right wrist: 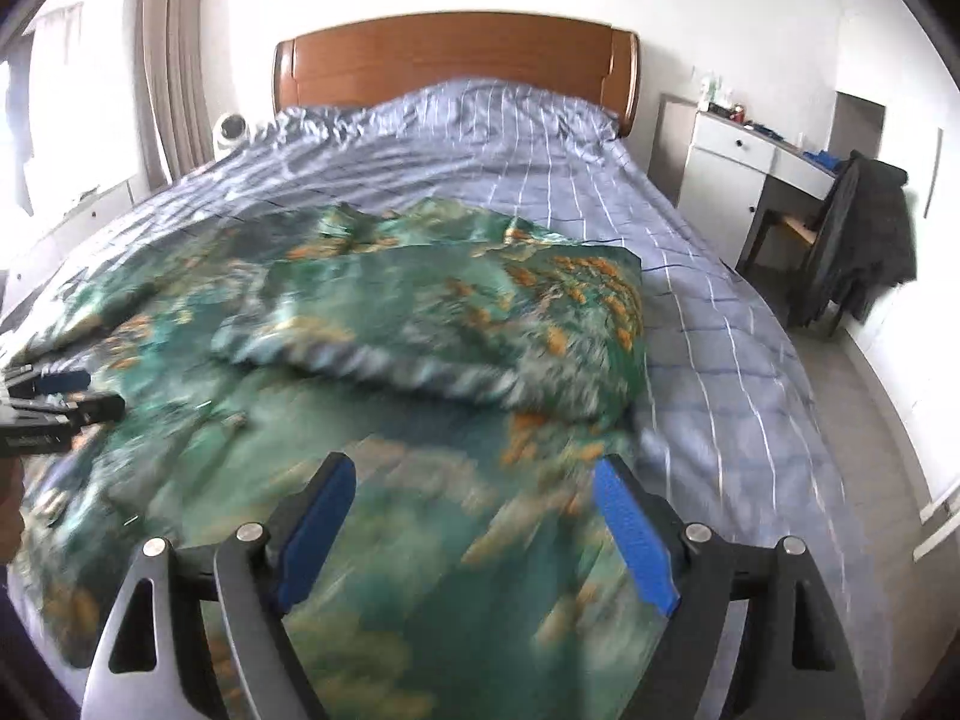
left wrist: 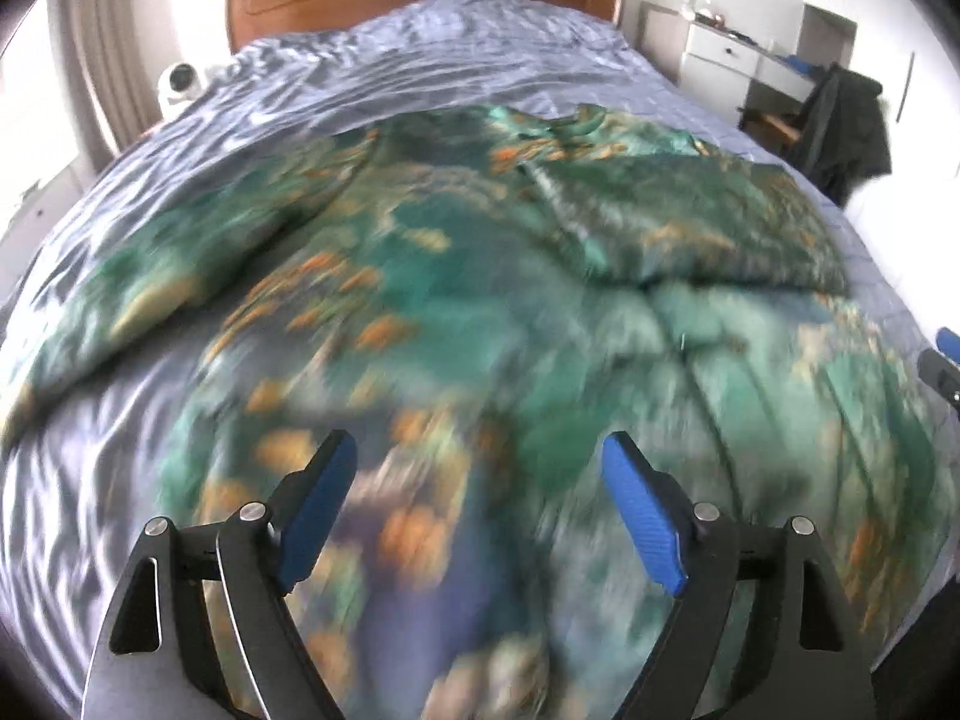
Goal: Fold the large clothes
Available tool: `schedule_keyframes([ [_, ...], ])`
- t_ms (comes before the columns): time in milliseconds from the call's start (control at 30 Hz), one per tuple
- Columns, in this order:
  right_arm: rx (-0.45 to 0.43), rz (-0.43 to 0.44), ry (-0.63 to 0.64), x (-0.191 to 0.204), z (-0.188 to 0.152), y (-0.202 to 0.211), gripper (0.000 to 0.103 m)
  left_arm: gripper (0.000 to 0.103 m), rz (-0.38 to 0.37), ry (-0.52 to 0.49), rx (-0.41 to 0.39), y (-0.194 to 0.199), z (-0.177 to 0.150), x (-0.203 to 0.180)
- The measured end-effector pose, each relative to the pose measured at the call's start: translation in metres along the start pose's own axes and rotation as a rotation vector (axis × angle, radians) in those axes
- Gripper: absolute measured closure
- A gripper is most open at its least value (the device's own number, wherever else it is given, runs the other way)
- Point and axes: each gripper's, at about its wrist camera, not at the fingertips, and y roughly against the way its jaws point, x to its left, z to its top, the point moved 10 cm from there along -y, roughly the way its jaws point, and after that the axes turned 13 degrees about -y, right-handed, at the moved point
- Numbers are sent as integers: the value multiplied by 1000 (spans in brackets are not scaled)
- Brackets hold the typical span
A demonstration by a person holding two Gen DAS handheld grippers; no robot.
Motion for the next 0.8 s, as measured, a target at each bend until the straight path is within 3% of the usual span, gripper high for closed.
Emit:
schedule_keyframes([
  [167, 8, 37, -79, 30, -47, 36, 19, 16, -2, 60, 4, 19, -28, 24],
  [333, 0, 48, -9, 62, -80, 56, 19, 15, 0, 185, 11, 22, -45, 65],
  [600, -50, 46, 70, 75, -89, 88, 19, 15, -24, 565, -21, 10, -65, 178],
  [800, -49, 32, 63, 72, -93, 92, 19, 14, 51, 888, -56, -9, -87, 264],
])
